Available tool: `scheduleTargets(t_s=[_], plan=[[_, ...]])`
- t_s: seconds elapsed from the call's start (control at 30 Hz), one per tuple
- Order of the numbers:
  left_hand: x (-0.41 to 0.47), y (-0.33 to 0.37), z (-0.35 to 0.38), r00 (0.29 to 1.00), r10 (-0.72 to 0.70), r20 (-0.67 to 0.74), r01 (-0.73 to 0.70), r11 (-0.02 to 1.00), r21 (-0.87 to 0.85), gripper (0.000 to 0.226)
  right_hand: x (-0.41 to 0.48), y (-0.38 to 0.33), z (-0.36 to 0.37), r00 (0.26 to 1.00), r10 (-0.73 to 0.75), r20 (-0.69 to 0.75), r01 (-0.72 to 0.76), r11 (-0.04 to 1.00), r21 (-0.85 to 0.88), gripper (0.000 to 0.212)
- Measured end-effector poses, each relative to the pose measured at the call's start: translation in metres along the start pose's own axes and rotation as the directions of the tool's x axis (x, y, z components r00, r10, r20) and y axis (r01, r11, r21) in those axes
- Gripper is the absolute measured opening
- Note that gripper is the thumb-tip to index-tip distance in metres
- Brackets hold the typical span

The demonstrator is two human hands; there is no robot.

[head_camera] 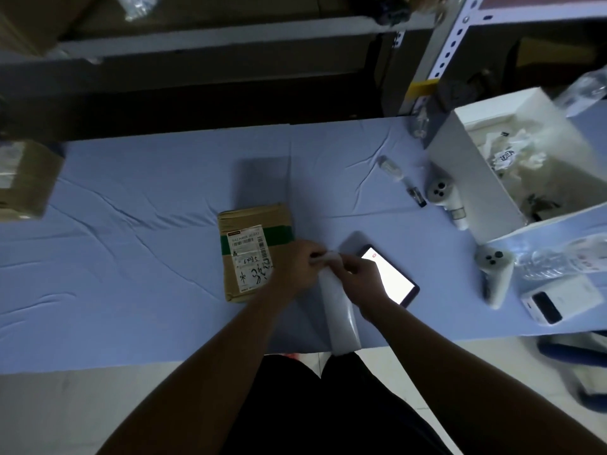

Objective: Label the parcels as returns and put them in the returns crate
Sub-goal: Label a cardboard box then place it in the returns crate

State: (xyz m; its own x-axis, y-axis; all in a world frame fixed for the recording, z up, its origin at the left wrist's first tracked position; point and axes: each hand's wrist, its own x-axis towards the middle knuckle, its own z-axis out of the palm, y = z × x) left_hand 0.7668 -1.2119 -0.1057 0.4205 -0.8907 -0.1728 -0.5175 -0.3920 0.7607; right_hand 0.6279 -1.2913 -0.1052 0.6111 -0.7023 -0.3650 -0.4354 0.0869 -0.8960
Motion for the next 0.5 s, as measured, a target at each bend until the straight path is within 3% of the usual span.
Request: scheduleTargets(t_s=[0.27,0.5], plan=[[-0.001,0.006,-0.008,0.999,-0.009,0.044,0.011,0.999,-0.05,0.014,-0.001,0.015,0.001,0.998,0.054,-0.031,-0.055,0.998,-0.014,0.028],[0.001,0.01,-0.013,0.998,-0.054,0.031,0.055,0.998,-0.029,0.018,0.002,0.021,0.003,0.998,0.037,-0.042,-0.038,0.998,-0.042,0.063]])
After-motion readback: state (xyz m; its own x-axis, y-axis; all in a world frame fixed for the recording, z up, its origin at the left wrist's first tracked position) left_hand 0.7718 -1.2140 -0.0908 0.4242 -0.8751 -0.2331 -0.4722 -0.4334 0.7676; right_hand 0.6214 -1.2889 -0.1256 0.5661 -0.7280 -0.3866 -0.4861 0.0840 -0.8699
